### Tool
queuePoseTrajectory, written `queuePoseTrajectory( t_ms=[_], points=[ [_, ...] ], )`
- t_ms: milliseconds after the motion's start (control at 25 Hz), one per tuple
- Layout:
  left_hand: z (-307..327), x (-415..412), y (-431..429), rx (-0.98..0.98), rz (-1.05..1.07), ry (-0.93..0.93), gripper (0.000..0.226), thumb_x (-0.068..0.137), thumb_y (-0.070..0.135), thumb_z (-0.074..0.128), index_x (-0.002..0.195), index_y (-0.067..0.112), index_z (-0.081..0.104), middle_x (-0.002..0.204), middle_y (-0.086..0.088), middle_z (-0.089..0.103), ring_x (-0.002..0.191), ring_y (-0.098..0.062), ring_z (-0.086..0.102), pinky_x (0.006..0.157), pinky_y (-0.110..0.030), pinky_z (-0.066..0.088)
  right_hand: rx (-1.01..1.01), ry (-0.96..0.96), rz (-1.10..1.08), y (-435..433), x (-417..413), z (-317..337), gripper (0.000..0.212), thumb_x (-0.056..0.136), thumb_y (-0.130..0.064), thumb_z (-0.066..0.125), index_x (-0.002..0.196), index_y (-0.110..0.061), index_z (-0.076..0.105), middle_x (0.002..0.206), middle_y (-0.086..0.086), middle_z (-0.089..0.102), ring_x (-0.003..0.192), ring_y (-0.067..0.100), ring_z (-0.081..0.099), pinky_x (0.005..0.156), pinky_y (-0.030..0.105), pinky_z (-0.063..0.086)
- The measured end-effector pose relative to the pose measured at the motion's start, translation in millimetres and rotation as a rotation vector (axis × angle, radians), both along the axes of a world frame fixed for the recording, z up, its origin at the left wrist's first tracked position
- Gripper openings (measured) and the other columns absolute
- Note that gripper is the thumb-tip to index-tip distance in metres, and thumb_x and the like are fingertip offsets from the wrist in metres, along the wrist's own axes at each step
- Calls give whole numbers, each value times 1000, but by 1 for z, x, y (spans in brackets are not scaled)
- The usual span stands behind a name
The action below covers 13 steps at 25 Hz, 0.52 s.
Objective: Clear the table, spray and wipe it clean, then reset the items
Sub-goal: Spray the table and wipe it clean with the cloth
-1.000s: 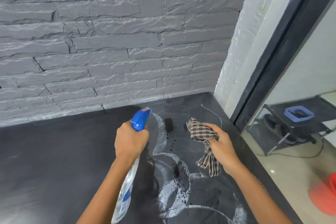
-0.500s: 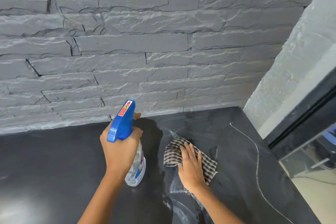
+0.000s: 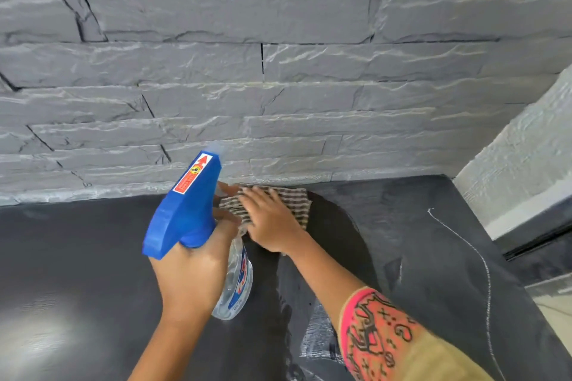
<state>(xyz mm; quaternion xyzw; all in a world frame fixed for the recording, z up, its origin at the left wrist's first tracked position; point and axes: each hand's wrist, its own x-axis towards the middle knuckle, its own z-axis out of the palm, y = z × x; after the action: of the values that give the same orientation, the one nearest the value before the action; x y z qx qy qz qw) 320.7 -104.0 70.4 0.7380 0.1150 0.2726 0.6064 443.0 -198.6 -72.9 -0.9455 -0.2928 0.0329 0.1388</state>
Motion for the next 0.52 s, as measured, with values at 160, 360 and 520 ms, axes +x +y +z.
queuePoseTrajectory(
  t_ms=[160, 360, 520],
  points=[
    [0, 1, 0, 0, 24, -22, 18, 62, 5, 54, 69, -12, 52, 69, -30, 57, 58, -30, 52, 55, -21, 45, 30, -60, 80, 9, 11, -5, 57, 92, -14, 44, 146, -12, 25, 155, 6, 23, 144, 19, 13, 118, 40, 3],
    [1, 1, -1, -54, -42, -75, 19, 64, 1, 54, 68, 20, 58, 68, 14, 69, 63, -8, 66, 63, -14, 51, 33, -87, -78, -97, 14, -4, 66, 85, -5, 51, 145, -19, 27, 155, -1, 25, 143, 13, 15, 117, 33, -1],
    [0, 2, -5, -99, -28, -97, 17, 66, 1, 53, 75, 14, 57, 71, 16, 69, 66, -7, 66, 67, -18, 54, -20, -75, -381, -165, 2, 4, 62, 90, -9, 49, 146, -18, 26, 155, 0, 23, 144, 14, 12, 117, 36, 2]
  ],
)
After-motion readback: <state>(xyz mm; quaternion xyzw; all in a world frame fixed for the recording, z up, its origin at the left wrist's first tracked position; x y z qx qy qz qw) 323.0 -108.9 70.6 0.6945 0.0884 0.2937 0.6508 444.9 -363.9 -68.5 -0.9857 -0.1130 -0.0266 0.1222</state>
